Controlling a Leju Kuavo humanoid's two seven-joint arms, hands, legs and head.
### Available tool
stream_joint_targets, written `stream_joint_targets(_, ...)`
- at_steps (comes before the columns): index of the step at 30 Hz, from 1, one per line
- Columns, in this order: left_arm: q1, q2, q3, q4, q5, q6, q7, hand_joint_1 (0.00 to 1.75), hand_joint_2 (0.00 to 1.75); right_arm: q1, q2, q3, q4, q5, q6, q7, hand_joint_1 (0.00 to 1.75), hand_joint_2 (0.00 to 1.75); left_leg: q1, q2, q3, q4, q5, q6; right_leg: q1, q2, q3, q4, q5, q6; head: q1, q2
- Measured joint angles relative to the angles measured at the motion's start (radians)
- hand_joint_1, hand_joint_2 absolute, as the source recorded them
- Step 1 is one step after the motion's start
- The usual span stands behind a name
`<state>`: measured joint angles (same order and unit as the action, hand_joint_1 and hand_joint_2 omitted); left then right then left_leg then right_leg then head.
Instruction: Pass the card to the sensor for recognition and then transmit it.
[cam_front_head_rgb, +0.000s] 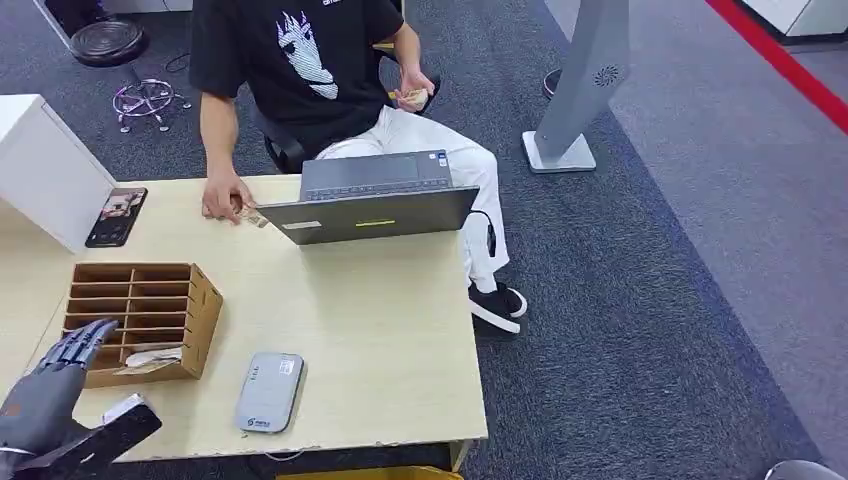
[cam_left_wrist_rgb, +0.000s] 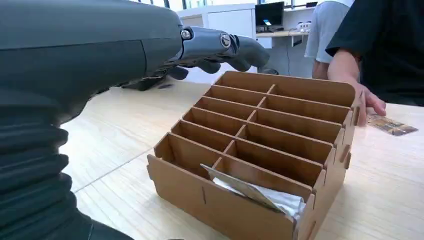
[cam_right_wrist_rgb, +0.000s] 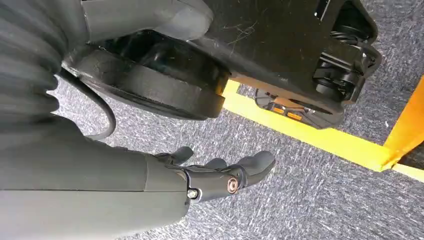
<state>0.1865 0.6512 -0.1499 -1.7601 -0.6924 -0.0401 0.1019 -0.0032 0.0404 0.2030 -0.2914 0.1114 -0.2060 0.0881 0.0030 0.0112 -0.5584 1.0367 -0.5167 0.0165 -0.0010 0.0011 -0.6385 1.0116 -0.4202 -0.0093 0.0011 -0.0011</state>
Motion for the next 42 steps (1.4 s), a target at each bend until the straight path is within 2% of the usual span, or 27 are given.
stream_joint_targets(5, -0.008, 0.018, 0.006, 0.003, 0.003, -0.055, 0.019, 0.0, 1.75, 0.002, 0.0, 0.001, -0.004, -0.001, 0.0, 0.002, 0.0, 1.75, 0.0, 0.0, 0.0, 0.0, 0.0, 0.0, 0.0, 0.0, 0.0, 0.0, 0.0, 0.0, 0.0, 0.0)
stream_joint_targets(8, -0.008, 0.069, 0.015, 0.003, 0.042, -0.131, 0.047, 0.0, 1.75, 0.003, 0.0, 0.002, -0.006, -0.004, 0.0, 0.006, 0.0, 1.75, 0.0, 0.0, 0.0, 0.0, 0.0, 0.0, 0.001, 0.0, 0.0, 0.0, 0.0, 0.0, 0.0, 0.0)
stream_joint_targets(11, -0.01, 0.1, 0.027, 0.003, 0.061, -0.16, 0.054, 0.0, 1.75, 0.003, 0.0, 0.003, -0.008, -0.005, 0.0, 0.011, 0.0, 1.75, 0.0, 0.0, 0.0, 0.0, 0.0, 0.0, 0.0, 0.0, 0.0, 0.0, 0.0, 0.0, 0.0, 0.0)
stream_joint_targets(15, -0.019, 0.118, 0.028, 0.007, 0.082, -0.181, 0.054, 0.0, 1.75, 0.003, 0.0, 0.009, -0.011, -0.004, 0.0, 0.014, 0.0, 1.75, 0.0, 0.0, 0.0, 0.0, 0.0, 0.0, 0.0, 0.0, 0.0, 0.0, 0.0, 0.0, 0.0, 0.0)
stream_joint_targets(22, -0.024, 0.12, 0.028, 0.027, 0.099, -0.175, 0.054, 0.0, 1.75, 0.003, 0.0, 0.024, -0.014, -0.008, 0.0, 0.017, 0.0, 1.75, 0.0, 0.0, 0.0, 0.0, 0.0, 0.0, 0.0, 0.0, 0.0, 0.0, 0.0, 0.0, 0.0, 0.0)
stream_joint_targets(29, -0.066, 0.087, 0.021, 0.058, 0.025, -0.117, 0.055, 0.0, 1.75, 0.005, 0.0, 0.029, -0.02, -0.021, 0.0, 0.022, 0.0, 1.75, 0.0, 0.0, 0.0, 0.0, 0.0, 0.0, 0.0, 0.0, 0.0, 0.0, 0.0, 0.0, 0.0, 0.0)
stream_joint_targets(35, -0.12, 0.024, 0.005, 0.121, -0.037, -0.076, 0.041, 0.0, 1.75, 0.008, 0.0, 0.044, -0.029, -0.032, 0.0, 0.028, 0.0, 1.75, 0.0, 0.0, 0.0, 0.0, 0.0, 0.0, 0.0, 0.0, 0.0, 0.0, 0.0, 0.0, 0.0, 0.0)
stream_joint_targets(42, -0.154, -0.024, -0.018, 0.164, -0.054, -0.073, 0.025, 0.0, 1.75, 0.011, 0.0, 0.051, -0.035, -0.036, 0.0, 0.029, 0.0, 1.75, 0.0, 0.0, 0.001, 0.0, 0.0, 0.0, 0.0, 0.0, 0.0, 0.0, 0.0, 0.0, 0.0, 0.0)
